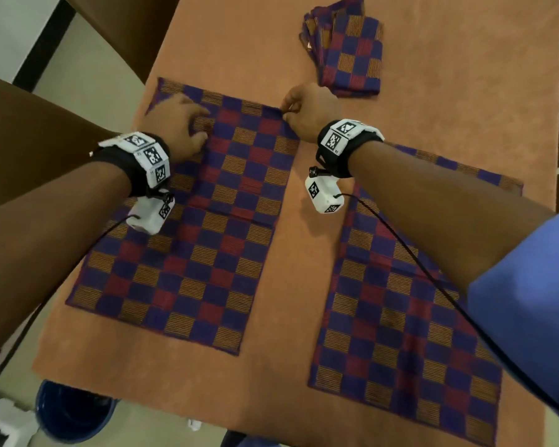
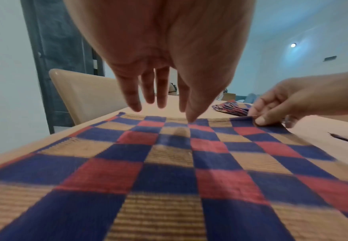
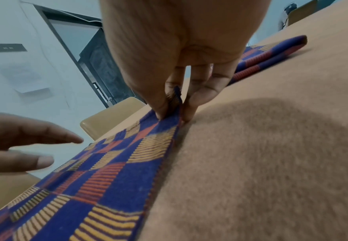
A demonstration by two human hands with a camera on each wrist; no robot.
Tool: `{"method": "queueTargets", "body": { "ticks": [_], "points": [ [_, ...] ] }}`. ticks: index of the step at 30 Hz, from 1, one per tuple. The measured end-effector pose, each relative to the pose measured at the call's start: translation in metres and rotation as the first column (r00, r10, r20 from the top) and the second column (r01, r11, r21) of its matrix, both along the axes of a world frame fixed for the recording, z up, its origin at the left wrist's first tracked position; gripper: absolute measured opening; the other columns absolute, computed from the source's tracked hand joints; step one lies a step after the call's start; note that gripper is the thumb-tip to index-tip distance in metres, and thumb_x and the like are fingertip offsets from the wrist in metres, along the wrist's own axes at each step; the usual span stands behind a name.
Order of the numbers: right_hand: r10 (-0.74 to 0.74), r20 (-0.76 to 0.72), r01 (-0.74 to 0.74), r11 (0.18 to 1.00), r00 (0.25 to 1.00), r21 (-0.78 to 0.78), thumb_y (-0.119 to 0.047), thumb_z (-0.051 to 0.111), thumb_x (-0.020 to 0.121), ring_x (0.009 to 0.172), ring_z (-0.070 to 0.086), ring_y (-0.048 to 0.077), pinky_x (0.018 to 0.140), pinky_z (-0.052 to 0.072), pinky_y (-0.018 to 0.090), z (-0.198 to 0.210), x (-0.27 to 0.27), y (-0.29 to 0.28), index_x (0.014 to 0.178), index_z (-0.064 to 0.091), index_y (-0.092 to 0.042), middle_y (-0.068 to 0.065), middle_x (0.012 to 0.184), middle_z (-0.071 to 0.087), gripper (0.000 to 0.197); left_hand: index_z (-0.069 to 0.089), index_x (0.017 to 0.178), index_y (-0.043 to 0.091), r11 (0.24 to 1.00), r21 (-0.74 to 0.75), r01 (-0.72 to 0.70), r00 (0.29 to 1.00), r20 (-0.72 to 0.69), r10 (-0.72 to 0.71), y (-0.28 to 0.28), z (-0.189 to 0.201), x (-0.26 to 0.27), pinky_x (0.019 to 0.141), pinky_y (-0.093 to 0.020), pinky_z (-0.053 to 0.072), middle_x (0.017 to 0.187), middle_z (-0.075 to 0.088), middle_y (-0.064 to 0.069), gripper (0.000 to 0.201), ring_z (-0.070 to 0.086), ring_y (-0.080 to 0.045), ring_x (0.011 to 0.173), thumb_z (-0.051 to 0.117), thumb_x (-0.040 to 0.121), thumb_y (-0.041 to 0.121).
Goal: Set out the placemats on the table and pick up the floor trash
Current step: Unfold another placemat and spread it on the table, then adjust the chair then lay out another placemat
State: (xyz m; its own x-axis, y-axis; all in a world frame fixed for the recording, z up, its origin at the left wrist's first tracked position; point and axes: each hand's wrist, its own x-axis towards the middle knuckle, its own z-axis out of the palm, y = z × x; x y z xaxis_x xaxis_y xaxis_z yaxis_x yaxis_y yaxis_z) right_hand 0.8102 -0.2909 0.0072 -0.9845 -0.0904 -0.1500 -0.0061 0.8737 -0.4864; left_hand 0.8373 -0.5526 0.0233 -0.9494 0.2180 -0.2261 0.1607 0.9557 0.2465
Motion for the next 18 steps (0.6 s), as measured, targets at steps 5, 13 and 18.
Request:
{"method": "queueTargets", "body": {
  "ticks": [5, 13, 18],
  "points": [
    [0.099, -0.068, -0.098, 0.995, 0.993, 0.012, -0.030, 0.064, 0.084, 0.109, 0.057, 0.024, 0.087, 0.043, 0.030, 0.003, 0.028, 0.005, 0.125, 0.058, -0.019, 0.006, 0.121, 0.059, 0.044, 0.053, 0.133, 0.016, 1.000, 0.010, 0.014, 0.999, 0.032, -0.014, 0.002, -0.009, 0.073, 0.106, -0.054, 0.037, 0.141, 0.045, -0.016, 0.052, 0.038, -0.037, 0.132, 0.064, 0.086, 0.035],
    [0.268, -0.031, -0.269, 0.963, 0.963, -0.013, -0.037, 0.060, 0.086, 0.108, 0.051, 0.025, 0.085, 0.049, 0.040, -0.010, 0.189, 0.073, 0.116, 0.063, -0.023, 0.003, 0.122, 0.053, 0.034, 0.040, 0.143, 0.024, 0.997, -0.009, -0.070, 0.979, 0.191, 0.071, 0.064, -0.014, 0.250, 0.108, -0.054, 0.036, 0.157, 0.025, -0.009, 0.061, 0.020, -0.031, 0.145, 0.059, 0.087, 0.041],
    [0.242, -0.058, -0.230, 0.959, 0.969, 0.166, -0.037, 0.063, 0.084, 0.109, 0.052, 0.032, 0.082, 0.049, 0.045, -0.018, 0.308, 0.120, 0.117, 0.062, -0.021, 0.006, 0.128, 0.055, 0.037, 0.031, 0.146, 0.031, 0.996, -0.027, -0.079, 0.972, 0.219, 0.083, 0.101, -0.015, 0.332, 0.112, -0.053, 0.024, 0.161, 0.013, -0.005, 0.062, 0.009, -0.026, 0.148, 0.055, 0.089, 0.039]
  ]
}}
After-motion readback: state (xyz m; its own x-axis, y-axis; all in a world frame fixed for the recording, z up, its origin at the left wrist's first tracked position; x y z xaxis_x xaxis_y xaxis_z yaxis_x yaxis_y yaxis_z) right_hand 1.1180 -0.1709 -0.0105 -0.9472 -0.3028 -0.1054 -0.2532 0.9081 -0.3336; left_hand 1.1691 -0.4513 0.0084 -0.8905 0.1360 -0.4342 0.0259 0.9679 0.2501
